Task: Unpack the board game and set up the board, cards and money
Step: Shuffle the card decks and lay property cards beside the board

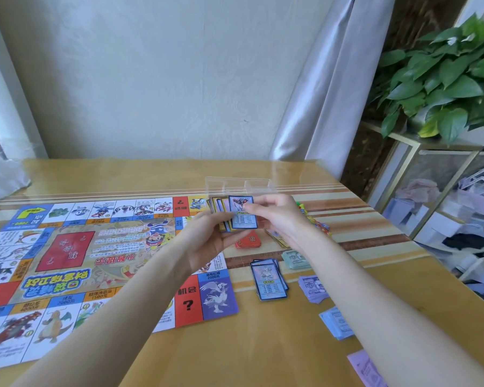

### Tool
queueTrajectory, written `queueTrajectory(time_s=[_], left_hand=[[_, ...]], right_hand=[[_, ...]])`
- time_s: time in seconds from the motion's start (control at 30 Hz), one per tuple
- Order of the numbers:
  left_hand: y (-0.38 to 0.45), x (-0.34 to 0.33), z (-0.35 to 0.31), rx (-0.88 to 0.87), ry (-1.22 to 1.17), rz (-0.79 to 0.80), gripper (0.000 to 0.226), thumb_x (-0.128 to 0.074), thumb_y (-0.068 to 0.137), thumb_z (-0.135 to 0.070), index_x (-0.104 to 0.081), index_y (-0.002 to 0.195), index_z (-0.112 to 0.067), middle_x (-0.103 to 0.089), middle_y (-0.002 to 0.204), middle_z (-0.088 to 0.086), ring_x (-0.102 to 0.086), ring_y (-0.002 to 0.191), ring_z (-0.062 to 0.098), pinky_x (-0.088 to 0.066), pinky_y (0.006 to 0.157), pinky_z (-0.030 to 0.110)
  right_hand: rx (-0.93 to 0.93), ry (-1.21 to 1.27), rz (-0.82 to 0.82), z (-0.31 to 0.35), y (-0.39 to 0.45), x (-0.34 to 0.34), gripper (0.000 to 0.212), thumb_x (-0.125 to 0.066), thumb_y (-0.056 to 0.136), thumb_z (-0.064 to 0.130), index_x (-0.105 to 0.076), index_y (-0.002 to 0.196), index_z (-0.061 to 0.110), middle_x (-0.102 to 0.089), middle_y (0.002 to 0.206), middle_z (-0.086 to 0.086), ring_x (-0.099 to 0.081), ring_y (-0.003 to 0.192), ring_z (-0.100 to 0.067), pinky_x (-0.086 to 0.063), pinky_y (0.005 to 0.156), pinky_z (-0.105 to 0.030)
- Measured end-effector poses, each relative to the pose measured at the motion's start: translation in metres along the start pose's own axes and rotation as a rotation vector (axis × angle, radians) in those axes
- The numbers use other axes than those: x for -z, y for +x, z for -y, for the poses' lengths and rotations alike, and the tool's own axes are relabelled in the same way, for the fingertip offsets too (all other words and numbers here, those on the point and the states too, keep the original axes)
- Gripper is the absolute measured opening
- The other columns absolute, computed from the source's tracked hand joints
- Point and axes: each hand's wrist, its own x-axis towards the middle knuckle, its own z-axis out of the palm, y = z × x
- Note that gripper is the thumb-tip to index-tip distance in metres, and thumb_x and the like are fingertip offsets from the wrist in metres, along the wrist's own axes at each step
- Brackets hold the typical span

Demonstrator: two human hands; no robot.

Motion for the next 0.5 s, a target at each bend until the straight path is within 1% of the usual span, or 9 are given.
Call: queueTrajectory(time_s=[0.03,0.07,0.1,0.17,0.23,0.3,0.37,0.43,0.5], left_hand=[[0.000,0.001,0.001,-0.011,0.006,-0.016,0.033,-0.048,0.093,0.002,-0.047,0.124,0.009,-0.064,0.110,0.027,-0.067,0.096,0.033,-0.059,0.072,0.036],[0.000,0.001,0.001,-0.023,0.019,-0.030,0.030,-0.049,0.093,0.002,-0.049,0.122,0.009,-0.066,0.107,0.026,-0.068,0.095,0.033,-0.059,0.073,0.037],[0.000,0.001,0.001,-0.036,0.034,-0.044,0.025,-0.049,0.092,0.002,-0.052,0.117,0.008,-0.068,0.104,0.024,-0.068,0.093,0.032,-0.058,0.074,0.038],[0.000,0.001,-0.002,-0.071,0.070,-0.086,0.016,-0.051,0.092,0.002,-0.054,0.107,0.004,-0.068,0.099,0.022,-0.067,0.090,0.030,-0.058,0.073,0.038],[0.001,0.003,-0.006,-0.099,0.112,-0.128,0.013,-0.051,0.092,0.001,-0.054,0.104,0.002,-0.066,0.100,0.021,-0.066,0.090,0.030,-0.058,0.072,0.037],[0.002,0.005,-0.009,-0.119,0.133,-0.155,0.009,-0.051,0.092,0.001,-0.054,0.101,0.001,-0.065,0.099,0.020,-0.065,0.088,0.029,-0.058,0.070,0.035],[0.004,0.006,-0.008,-0.125,0.142,-0.170,0.010,-0.052,0.092,0.000,-0.055,0.101,0.001,-0.065,0.098,0.020,-0.065,0.086,0.028,-0.059,0.067,0.033],[0.006,0.003,-0.005,-0.122,0.160,-0.173,0.014,-0.055,0.090,-0.001,-0.055,0.104,0.002,-0.065,0.099,0.019,-0.066,0.084,0.026,-0.059,0.066,0.031],[0.006,-0.002,-0.001,-0.110,0.174,-0.158,0.011,-0.057,0.089,-0.002,-0.058,0.100,0.001,-0.067,0.097,0.018,-0.067,0.083,0.024,-0.059,0.063,0.028]], right_hand=[[0.012,0.003,-0.009,0.002,-0.001,0.001,0.017,-0.075,0.077,0.015,-0.067,0.086,0.003,-0.070,0.086,-0.009,-0.066,0.079,-0.021,-0.055,0.078,-0.034],[0.022,0.009,-0.022,0.004,-0.001,0.002,0.013,-0.074,0.078,0.011,-0.065,0.083,0.002,-0.068,0.083,-0.009,-0.064,0.072,-0.018,-0.054,0.067,-0.028],[0.029,0.019,-0.039,0.006,-0.002,0.004,0.010,-0.072,0.080,0.009,-0.063,0.080,0.004,-0.067,0.082,-0.008,-0.062,0.068,-0.016,-0.051,0.059,-0.024],[0.029,0.050,-0.098,0.009,-0.001,0.011,0.008,-0.068,0.083,0.007,-0.061,0.078,0.007,-0.067,0.082,-0.009,-0.062,0.067,-0.016,-0.048,0.054,-0.022],[0.033,0.116,-0.170,0.012,0.000,0.020,0.007,-0.065,0.085,0.007,-0.060,0.081,0.008,-0.067,0.079,-0.007,-0.062,0.067,-0.016,-0.047,0.053,-0.020],[0.040,0.192,-0.179,0.015,0.001,0.029,0.007,-0.063,0.086,0.006,-0.059,0.082,0.009,-0.066,0.080,-0.008,-0.061,0.068,-0.017,-0.044,0.056,-0.022],[0.027,0.219,-0.077,0.018,-0.002,0.032,0.002,-0.061,0.088,0.006,-0.060,0.088,0.007,-0.066,0.083,-0.009,-0.062,0.068,-0.016,-0.045,0.058,-0.023],[-0.007,0.174,0.049,0.018,-0.005,0.028,0.009,-0.060,0.088,0.005,-0.060,0.097,0.003,-0.068,0.084,-0.009,-0.064,0.070,-0.015,-0.048,0.059,-0.023],[-0.022,0.117,0.093,0.015,-0.007,0.021,0.012,-0.062,0.087,0.005,-0.061,0.099,0.002,-0.069,0.088,-0.011,-0.064,0.076,-0.018,-0.050,0.067,-0.028]])
